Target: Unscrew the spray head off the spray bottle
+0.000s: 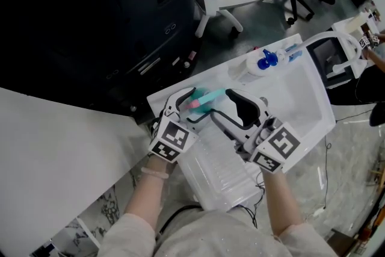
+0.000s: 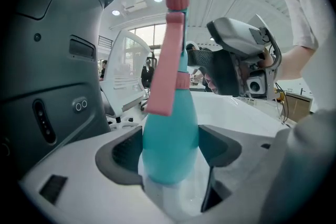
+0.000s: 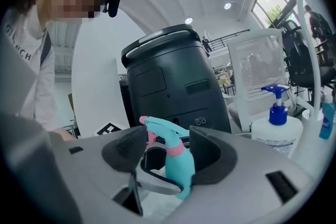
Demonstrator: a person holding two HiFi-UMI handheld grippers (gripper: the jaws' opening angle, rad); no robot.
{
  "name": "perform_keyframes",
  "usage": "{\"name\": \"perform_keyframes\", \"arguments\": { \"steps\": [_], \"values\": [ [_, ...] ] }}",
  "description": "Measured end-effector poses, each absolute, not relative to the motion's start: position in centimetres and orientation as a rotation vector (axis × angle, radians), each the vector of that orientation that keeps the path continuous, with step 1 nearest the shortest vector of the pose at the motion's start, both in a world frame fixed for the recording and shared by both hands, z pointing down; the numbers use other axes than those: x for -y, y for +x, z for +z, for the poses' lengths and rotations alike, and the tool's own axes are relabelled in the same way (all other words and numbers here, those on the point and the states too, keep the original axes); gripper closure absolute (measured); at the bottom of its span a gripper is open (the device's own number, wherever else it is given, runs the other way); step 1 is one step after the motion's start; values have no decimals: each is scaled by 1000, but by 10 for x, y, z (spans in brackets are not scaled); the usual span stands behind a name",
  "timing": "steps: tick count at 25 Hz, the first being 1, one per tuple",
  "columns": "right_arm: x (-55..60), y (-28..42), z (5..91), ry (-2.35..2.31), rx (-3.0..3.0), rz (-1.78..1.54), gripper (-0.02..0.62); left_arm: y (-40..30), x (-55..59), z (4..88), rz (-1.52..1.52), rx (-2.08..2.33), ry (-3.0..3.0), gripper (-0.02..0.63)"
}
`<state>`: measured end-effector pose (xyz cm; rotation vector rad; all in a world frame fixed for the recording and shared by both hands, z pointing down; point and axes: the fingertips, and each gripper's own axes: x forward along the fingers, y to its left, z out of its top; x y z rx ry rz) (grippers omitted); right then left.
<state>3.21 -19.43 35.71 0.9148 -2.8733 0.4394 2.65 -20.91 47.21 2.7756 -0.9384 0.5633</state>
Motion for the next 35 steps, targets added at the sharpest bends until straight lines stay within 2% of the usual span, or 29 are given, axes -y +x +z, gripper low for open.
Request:
{"name": "perform_keyframes", "arguments": {
  "steps": [5, 12, 14, 17, 35],
  "values": [
    [191, 17, 358, 849, 2912, 381, 258, 27, 209, 473, 564, 942, 2771, 272],
    [183, -2, 377, 794, 2804, 145, 233, 27, 209, 470, 566, 946, 2770, 272],
    [184, -3, 379, 834, 2791, 116, 242, 27, 209, 470, 563, 946, 2769, 272],
    [189, 4, 378, 901, 2795, 148, 307, 27, 209, 470, 562, 942, 2767, 272],
    [205, 72, 382, 1181, 2790, 368, 374, 26, 212, 471, 564, 958, 2750, 272]
  ]
}}
